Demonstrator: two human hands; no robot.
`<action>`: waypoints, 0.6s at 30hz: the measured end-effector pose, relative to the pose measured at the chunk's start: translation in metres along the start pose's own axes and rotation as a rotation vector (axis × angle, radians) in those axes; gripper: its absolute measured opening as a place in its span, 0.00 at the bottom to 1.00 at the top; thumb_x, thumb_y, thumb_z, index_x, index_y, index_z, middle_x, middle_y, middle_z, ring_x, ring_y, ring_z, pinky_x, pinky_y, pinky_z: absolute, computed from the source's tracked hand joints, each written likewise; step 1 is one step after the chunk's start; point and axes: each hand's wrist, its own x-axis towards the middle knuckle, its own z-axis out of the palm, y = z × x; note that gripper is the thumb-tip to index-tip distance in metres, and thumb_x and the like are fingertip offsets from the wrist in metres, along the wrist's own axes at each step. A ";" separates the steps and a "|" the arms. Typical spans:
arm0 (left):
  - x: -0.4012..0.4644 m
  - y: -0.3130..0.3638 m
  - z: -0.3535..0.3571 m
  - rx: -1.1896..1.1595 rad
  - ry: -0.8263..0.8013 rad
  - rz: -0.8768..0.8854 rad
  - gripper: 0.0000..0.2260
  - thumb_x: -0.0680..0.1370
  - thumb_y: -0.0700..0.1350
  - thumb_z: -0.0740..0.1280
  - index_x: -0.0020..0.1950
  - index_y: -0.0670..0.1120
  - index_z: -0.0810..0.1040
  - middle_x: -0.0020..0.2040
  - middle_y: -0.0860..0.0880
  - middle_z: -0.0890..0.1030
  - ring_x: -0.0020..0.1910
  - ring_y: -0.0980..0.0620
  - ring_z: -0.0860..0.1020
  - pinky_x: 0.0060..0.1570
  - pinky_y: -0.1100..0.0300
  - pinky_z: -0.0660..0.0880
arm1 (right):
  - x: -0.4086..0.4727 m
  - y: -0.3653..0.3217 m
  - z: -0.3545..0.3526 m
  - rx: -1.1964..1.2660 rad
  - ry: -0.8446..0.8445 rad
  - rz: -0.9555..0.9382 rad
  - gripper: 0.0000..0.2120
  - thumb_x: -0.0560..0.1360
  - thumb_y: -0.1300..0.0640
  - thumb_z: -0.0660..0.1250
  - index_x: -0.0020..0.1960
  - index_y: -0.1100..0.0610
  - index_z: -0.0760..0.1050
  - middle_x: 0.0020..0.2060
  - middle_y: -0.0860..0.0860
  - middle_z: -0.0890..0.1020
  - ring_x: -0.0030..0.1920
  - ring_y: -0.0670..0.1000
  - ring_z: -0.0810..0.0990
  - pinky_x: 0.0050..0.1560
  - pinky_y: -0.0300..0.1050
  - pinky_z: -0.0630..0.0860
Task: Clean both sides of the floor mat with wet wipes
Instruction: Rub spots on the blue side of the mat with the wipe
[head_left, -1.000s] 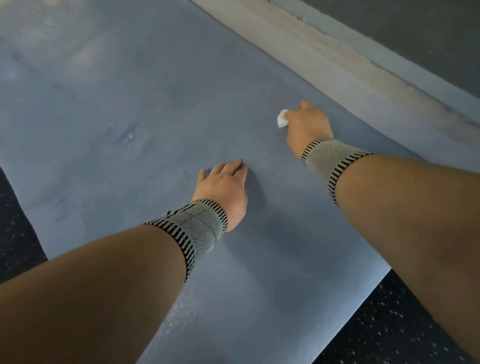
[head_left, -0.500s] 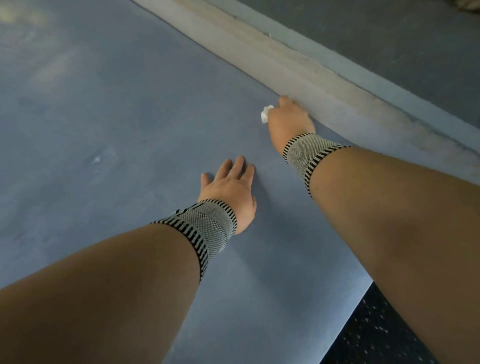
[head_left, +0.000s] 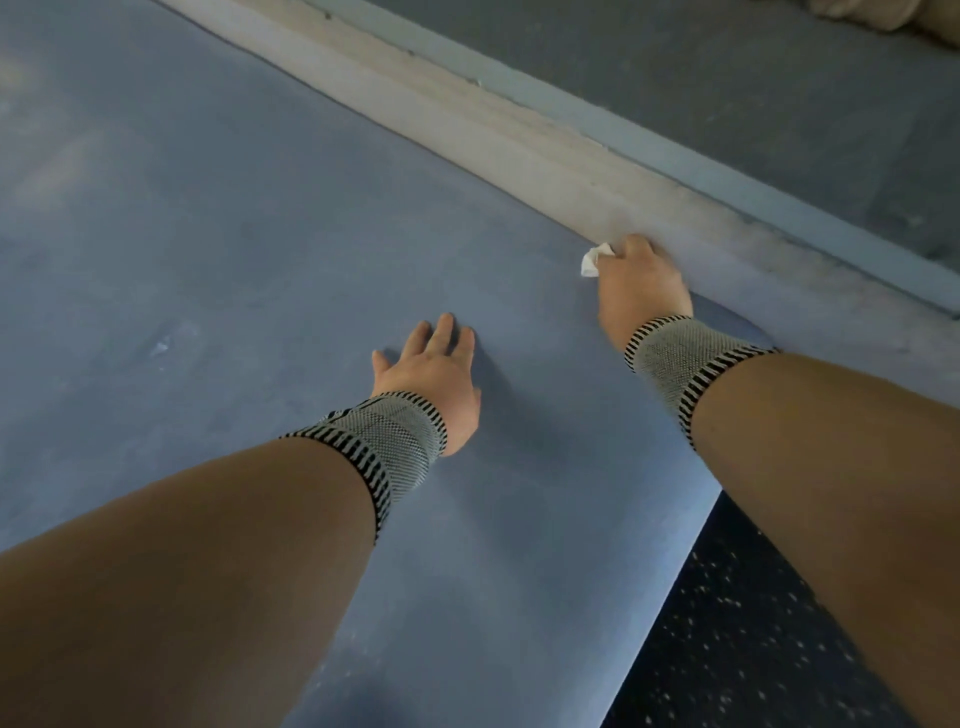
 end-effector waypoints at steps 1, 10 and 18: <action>0.000 0.000 0.001 -0.010 0.004 0.001 0.30 0.82 0.53 0.53 0.79 0.51 0.40 0.79 0.53 0.38 0.78 0.49 0.42 0.73 0.37 0.49 | -0.007 0.000 -0.001 0.007 -0.018 0.010 0.13 0.79 0.64 0.57 0.62 0.63 0.72 0.59 0.60 0.72 0.59 0.60 0.72 0.55 0.51 0.72; 0.000 -0.014 -0.007 -0.012 -0.001 0.068 0.32 0.80 0.55 0.59 0.79 0.53 0.45 0.80 0.54 0.42 0.78 0.50 0.45 0.73 0.40 0.50 | -0.057 -0.016 0.007 0.058 -0.230 -0.375 0.12 0.77 0.62 0.58 0.59 0.54 0.74 0.51 0.54 0.73 0.51 0.56 0.74 0.44 0.43 0.63; -0.002 -0.053 -0.024 -0.028 0.023 -0.144 0.39 0.76 0.64 0.63 0.79 0.54 0.46 0.80 0.48 0.43 0.78 0.44 0.47 0.73 0.38 0.53 | -0.062 -0.022 0.008 0.079 -0.259 -0.368 0.05 0.78 0.58 0.61 0.52 0.55 0.74 0.46 0.54 0.74 0.49 0.58 0.76 0.44 0.47 0.68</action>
